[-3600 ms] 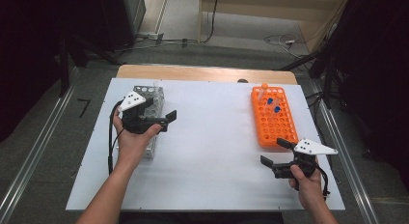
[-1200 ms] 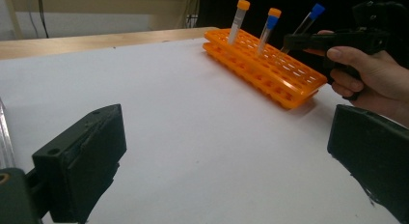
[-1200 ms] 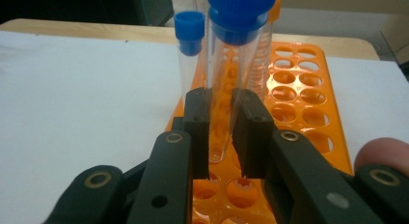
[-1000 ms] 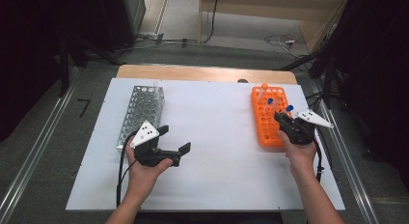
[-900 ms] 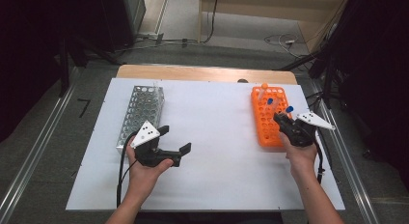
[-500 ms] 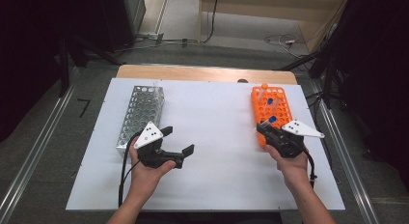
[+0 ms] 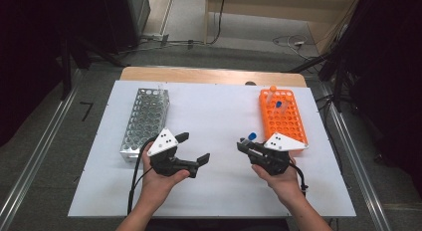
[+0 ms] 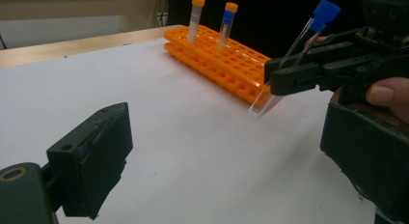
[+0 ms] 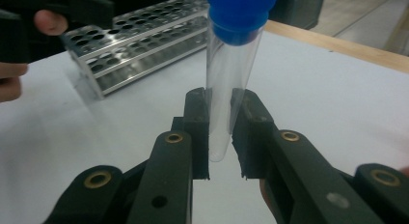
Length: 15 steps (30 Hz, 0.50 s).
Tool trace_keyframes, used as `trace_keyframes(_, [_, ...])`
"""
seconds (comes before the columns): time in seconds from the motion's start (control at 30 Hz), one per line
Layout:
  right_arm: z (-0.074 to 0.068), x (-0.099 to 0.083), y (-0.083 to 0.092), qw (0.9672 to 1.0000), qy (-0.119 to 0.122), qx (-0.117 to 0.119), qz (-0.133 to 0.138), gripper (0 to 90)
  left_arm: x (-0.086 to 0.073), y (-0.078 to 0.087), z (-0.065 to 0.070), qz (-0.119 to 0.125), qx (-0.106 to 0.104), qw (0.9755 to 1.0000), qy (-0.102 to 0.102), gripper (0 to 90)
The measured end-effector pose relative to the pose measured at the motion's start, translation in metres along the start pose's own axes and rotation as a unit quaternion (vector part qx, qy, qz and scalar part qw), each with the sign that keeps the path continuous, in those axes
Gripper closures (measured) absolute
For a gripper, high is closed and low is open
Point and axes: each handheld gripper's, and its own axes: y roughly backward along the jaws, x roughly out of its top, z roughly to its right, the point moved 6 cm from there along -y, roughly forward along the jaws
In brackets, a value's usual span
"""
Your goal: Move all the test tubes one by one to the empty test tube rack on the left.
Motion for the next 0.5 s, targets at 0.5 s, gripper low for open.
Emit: trace_keyframes(0.5, [-0.039,-0.007,-0.021,0.9970,0.031,0.062,-0.035,74.7,0.003,-0.014,0.026,0.001,-0.071,0.9971,-0.025,34.0])
